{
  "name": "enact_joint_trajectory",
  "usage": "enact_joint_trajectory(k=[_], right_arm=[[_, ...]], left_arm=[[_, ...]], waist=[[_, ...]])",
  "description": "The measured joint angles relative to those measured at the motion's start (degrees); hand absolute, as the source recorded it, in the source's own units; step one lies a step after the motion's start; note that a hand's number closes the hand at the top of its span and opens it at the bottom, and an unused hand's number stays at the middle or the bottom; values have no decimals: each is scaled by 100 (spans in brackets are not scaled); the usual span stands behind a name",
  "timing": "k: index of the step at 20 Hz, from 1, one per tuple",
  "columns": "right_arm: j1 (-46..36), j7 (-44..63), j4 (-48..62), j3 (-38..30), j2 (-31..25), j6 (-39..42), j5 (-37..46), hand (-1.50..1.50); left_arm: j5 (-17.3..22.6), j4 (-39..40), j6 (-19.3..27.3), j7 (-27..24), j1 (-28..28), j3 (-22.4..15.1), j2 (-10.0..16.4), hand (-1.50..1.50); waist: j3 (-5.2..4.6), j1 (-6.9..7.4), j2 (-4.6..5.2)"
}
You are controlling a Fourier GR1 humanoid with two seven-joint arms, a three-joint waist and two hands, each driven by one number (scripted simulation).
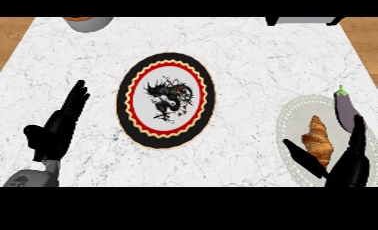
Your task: Pick the croissant from the placemat and place it in the plate
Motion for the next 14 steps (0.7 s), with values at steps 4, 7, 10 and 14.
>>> enact_joint_trajectory(k=[4, 7, 10, 14], right_arm=[[264, 1143, -266, 86, -270, 924, 540, -150], [302, 2104, -782, 70, -485, 1737, 820, -150], [201, 2918, -1212, 105, -480, 2410, 1047, -150], [26, 3664, -1484, 116, -432, 3127, 1280, -150]], left_arm=[[-8, -1, -37, 29, -43, 1, -18, 0], [-23, -19, -69, -4, 2, 13, -25, 0], [-100, 2, -9, 25, -26, -7, -139, 0], [-133, -30, -89, 0, 23, 75, -142, 0]], waist=[[-4, 14, 10], [2, 27, 8], [12, 36, 8], [21, 54, 8]])
